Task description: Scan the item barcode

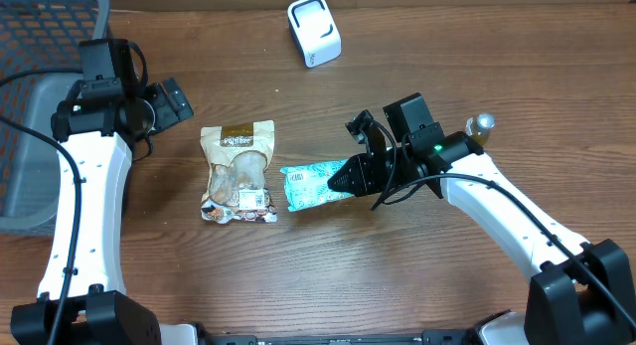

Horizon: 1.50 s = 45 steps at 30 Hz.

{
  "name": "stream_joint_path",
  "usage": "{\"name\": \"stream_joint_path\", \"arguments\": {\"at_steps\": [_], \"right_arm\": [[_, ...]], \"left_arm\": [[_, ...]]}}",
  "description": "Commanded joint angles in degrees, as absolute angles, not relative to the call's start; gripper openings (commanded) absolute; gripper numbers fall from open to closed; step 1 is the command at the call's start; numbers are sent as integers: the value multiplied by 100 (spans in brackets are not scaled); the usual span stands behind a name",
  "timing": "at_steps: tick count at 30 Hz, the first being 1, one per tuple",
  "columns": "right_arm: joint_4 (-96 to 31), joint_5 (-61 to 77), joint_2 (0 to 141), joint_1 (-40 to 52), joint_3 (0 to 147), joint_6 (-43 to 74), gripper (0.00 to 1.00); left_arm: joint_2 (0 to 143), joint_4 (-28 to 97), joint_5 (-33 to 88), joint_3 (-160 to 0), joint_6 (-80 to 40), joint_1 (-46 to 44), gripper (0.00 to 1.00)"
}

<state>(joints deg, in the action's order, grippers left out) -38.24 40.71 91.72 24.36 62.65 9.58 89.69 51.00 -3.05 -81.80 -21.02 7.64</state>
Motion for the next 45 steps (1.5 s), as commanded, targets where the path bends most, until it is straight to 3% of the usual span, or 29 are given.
{"name": "stream_joint_path", "arguments": {"at_steps": [1, 30, 45], "right_arm": [[-3789, 4211, 9013, 2436, 6307, 910, 4], [-3806, 4169, 9013, 2462, 6307, 910, 4], [-3557, 2093, 9013, 3323, 6307, 893, 6]], "left_arm": [[8995, 5076, -338, -8224, -2080, 812, 100], [8995, 5076, -338, -8224, -2080, 812, 100], [8995, 5076, -338, -8224, -2080, 812, 100]]}}
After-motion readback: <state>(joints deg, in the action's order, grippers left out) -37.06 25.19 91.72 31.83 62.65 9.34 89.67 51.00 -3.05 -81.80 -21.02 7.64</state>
